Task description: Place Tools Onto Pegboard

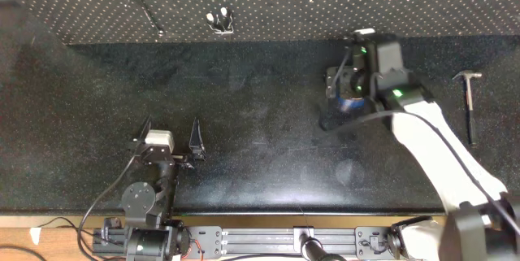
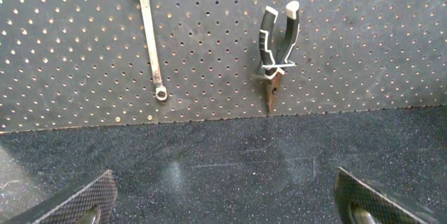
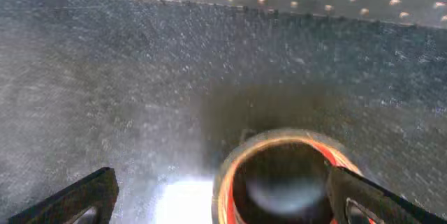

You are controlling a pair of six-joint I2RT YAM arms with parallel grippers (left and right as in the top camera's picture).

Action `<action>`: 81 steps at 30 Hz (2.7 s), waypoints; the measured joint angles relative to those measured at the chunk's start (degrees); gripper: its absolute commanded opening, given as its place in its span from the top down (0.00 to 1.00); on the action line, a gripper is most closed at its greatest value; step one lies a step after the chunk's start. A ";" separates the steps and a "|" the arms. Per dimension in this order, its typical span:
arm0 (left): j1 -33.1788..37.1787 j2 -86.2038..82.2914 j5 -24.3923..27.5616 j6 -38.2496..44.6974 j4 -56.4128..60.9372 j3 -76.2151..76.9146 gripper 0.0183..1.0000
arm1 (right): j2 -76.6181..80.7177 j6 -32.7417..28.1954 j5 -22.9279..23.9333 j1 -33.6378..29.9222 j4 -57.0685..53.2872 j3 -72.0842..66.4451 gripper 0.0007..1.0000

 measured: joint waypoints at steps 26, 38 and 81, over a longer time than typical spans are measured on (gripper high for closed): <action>0.00 -0.02 0.00 0.00 0.00 0.00 0.00 | 11.19 0.42 6.36 6.21 -4.07 8.44 0.93; 0.00 -0.02 0.00 0.00 -0.02 0.00 0.00 | -8.07 0.42 8.55 15.67 6.88 8.85 0.93; 0.00 -0.02 0.00 0.00 -0.02 -0.02 0.00 | 10.95 -19.82 28.00 19.02 39.26 8.50 0.78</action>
